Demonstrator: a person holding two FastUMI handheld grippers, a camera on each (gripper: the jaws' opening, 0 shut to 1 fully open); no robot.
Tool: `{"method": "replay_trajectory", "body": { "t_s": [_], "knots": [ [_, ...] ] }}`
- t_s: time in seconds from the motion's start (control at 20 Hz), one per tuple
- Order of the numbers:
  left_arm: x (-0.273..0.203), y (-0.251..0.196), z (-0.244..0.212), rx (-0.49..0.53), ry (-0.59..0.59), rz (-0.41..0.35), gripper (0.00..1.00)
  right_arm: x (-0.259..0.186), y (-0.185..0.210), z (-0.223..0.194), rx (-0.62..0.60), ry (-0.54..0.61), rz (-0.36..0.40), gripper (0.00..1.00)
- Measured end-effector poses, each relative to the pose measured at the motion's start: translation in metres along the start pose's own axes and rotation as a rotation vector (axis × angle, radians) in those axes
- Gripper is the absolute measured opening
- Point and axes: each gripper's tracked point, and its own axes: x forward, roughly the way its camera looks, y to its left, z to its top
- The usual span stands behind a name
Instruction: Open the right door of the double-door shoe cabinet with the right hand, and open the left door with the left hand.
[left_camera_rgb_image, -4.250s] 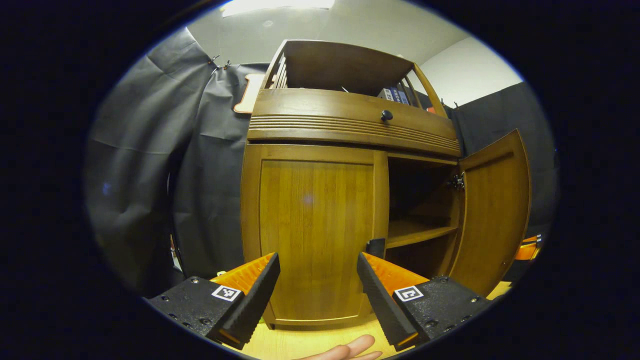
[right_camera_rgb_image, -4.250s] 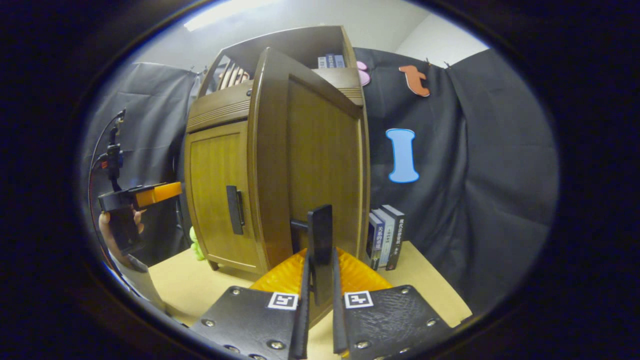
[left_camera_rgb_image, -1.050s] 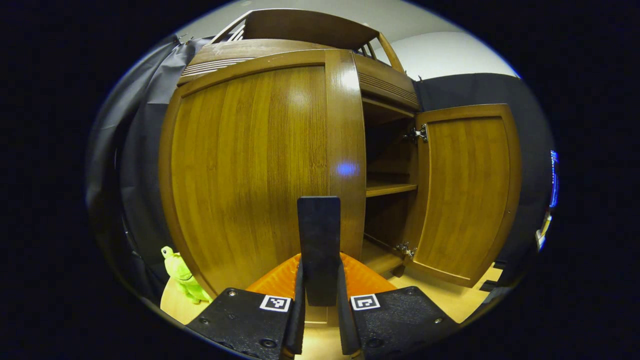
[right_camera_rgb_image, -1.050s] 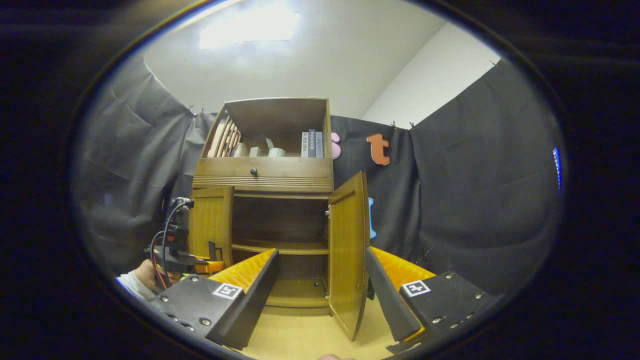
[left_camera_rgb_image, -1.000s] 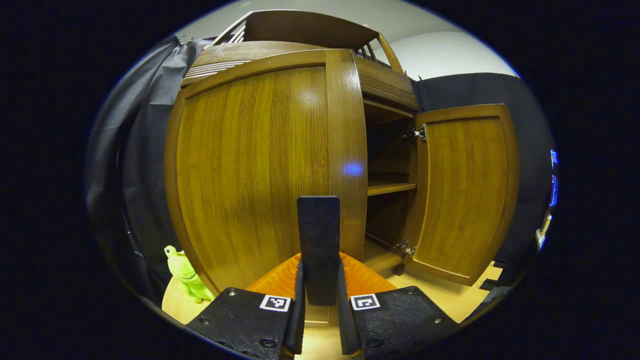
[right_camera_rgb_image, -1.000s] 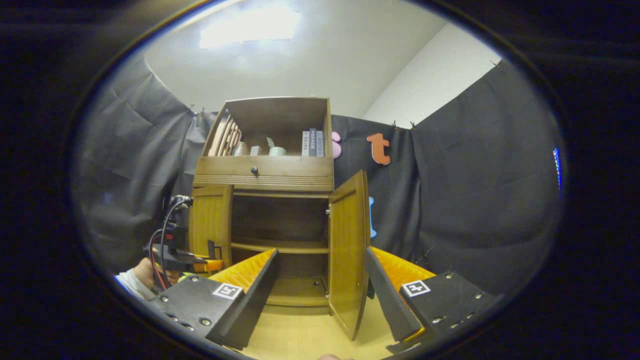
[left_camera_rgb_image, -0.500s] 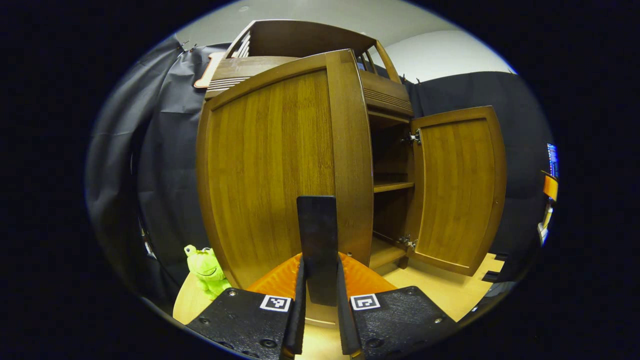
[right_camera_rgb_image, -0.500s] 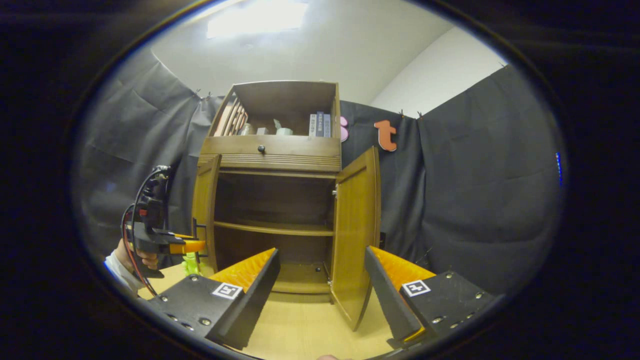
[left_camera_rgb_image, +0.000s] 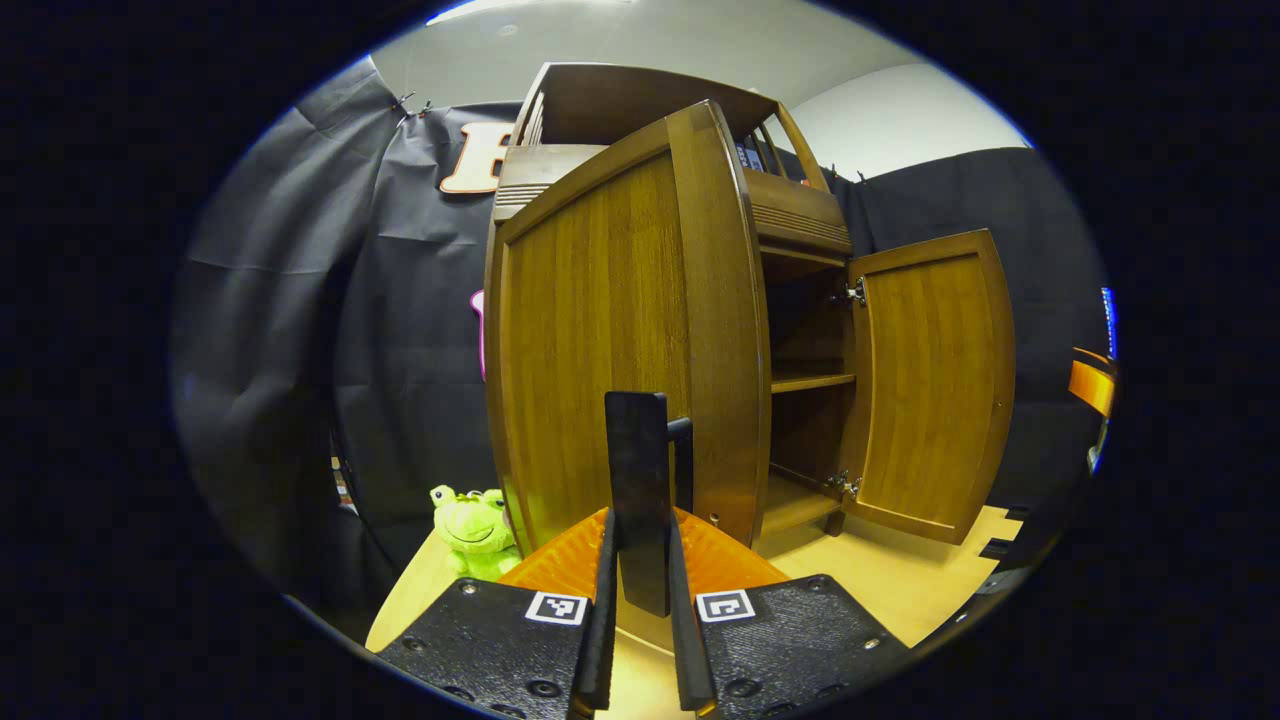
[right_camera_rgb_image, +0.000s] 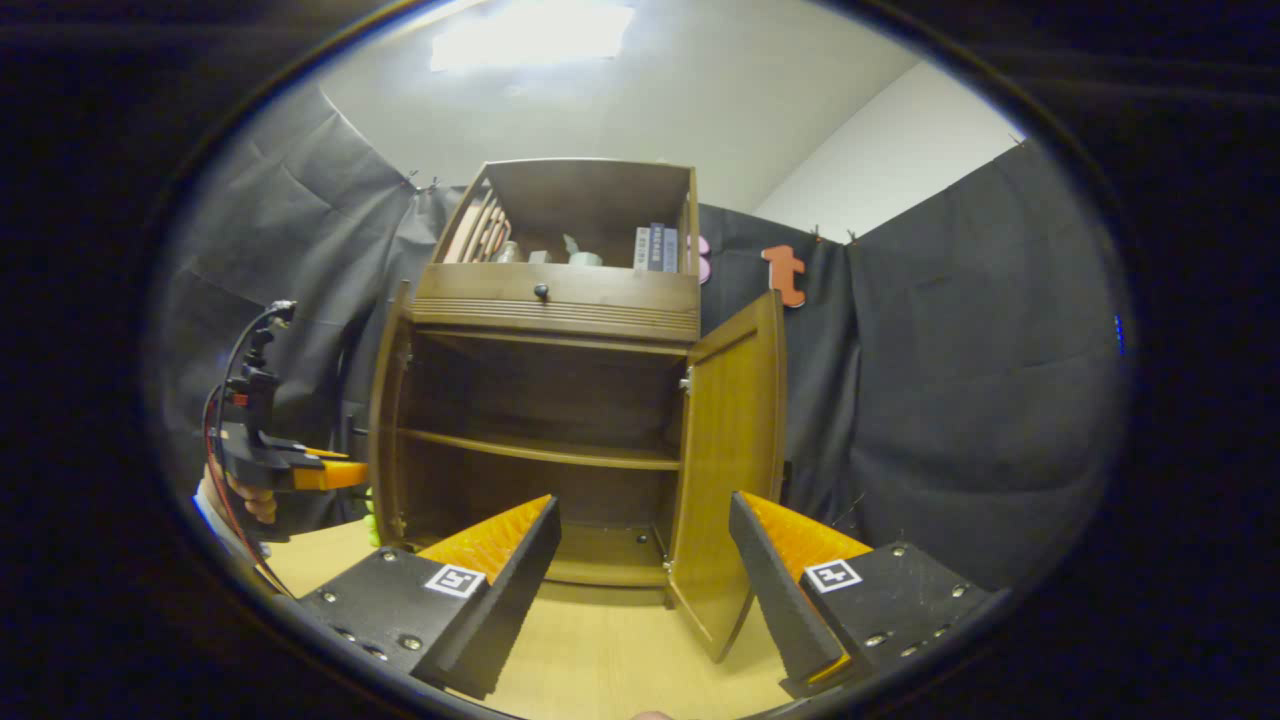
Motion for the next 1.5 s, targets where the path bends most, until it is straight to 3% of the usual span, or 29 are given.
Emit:
{"method": "replay_trajectory", "body": {
  "t_s": [0.4, 0.8, 0.9, 0.95, 1.15, 1.3, 1.45, 1.5],
  "knots": [
    [-0.018, 0.031, -0.001, -0.002, 0.007, 0.069, 0.22, 0.002, 0.027, -0.003, 0.002, -0.006, 0.052, 1.00],
    [-0.038, 0.097, -0.004, 0.074, 0.014, 0.210, 0.10, 0.009, 0.039, -0.010, 0.012, 0.005, 0.071, 1.00],
    [-0.041, 0.111, -0.003, 0.046, 0.015, 0.199, 0.11, 0.008, 0.046, -0.010, 0.031, 0.008, 0.096, 0.98],
    [-0.041, 0.115, -0.004, 0.018, 0.021, 0.179, 0.04, 0.008, 0.052, -0.008, 0.049, 0.006, 0.117, 0.99],
    [-0.047, 0.129, -0.003, -0.052, 0.022, 0.130, 0.00, 0.012, 0.058, -0.007, 0.032, 0.002, 0.120, 1.00],
    [-0.051, 0.133, -0.004, -0.034, 0.007, 0.114, 0.09, 0.014, 0.060, -0.010, 0.018, 0.008, 0.115, 1.00],
    [-0.053, 0.131, -0.004, -0.030, 0.005, 0.117, 0.10, 0.016, 0.055, -0.011, -0.001, 0.004, 0.089, 0.98],
    [-0.053, 0.132, -0.005, -0.033, 0.012, 0.120, 0.14, 0.015, 0.055, -0.010, -0.006, 0.000, 0.085, 0.98]
  ]
}}
